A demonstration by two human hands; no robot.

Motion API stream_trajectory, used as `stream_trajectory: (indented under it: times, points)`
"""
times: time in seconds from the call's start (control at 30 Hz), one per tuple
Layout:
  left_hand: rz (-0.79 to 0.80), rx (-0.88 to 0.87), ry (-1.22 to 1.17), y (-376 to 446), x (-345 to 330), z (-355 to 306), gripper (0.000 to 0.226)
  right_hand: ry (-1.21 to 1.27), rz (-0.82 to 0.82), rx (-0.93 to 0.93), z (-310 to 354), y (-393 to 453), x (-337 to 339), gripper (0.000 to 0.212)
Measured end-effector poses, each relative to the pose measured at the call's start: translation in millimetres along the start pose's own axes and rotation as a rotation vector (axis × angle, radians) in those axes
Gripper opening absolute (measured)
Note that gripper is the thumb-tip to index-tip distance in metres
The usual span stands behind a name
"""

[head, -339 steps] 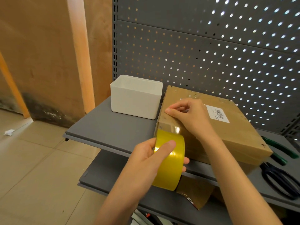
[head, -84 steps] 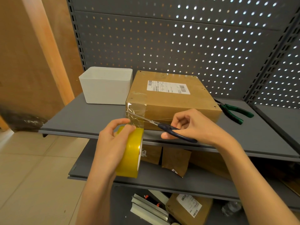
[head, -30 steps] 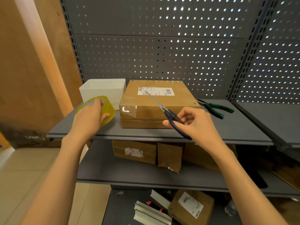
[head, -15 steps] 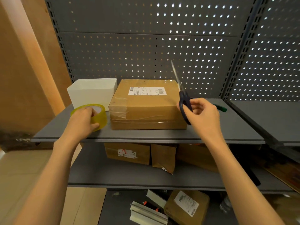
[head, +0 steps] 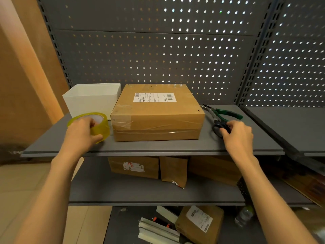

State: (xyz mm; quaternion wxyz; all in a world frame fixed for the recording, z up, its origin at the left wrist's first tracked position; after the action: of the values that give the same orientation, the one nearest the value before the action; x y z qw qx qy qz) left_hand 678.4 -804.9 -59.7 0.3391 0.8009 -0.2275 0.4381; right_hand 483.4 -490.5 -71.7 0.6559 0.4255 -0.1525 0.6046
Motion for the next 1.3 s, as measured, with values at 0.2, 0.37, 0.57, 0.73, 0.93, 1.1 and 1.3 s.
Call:
stream_trajectory:
  times: [0.2, 0.37, 0.57, 0.73, 0.93, 1.1, 1.3]
  points:
    - [-0.024, 0.007, -0.001, 0.8, -4.1, 3.7, 0.031, -0.144, 0.048, 0.022, 0.5, -2.3, -15.5, 0.029]
    - [-0.024, -0.003, -0.021, 1.5, -8.3, 8.0, 0.038, -0.214, 0.039, 0.099, 6.2, -0.4, -13.2, 0.030]
    - [-0.222, -0.225, -0.293, -18.2, 0.1, -17.8, 0.034, 0.149, -0.147, 0.446, 70.6, -18.0, 7.3, 0.027]
    - [-0.191, -0.372, -0.273, -19.4, -1.4, -44.7, 0.036, 0.181, 0.199, 0.751, 139.7, -48.1, -16.8, 0.037]
    - [-0.045, -0.426, -0.263, -15.9, -3.3, -47.5, 0.042, 0.081, 0.493, 0.855, 183.4, -62.4, -53.6, 0.047]
    - [0.052, -0.414, -0.223, -2.4, -1.9, -31.9, 0.055, -0.026, 0.470, 0.879, 176.9, -57.3, -61.8, 0.048]
    - [0.031, -0.384, -0.260, 13.2, 9.8, -29.7, 0.037, 0.004, 0.475, 0.773, 165.5, -39.5, -52.7, 0.046]
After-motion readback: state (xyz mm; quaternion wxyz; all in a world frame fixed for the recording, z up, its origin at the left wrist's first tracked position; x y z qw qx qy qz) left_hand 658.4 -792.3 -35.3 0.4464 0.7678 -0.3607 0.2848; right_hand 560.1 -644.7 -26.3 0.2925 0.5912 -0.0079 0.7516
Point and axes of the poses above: each hand's wrist, its own y-axis towards the middle knuckle, its own x-axis out of the back of the hand, z = x × y, the point moved 1 cm from there along y, towards the middle knuckle, and after that the axes turned 3 degrees about y, right-handed, at the moved point
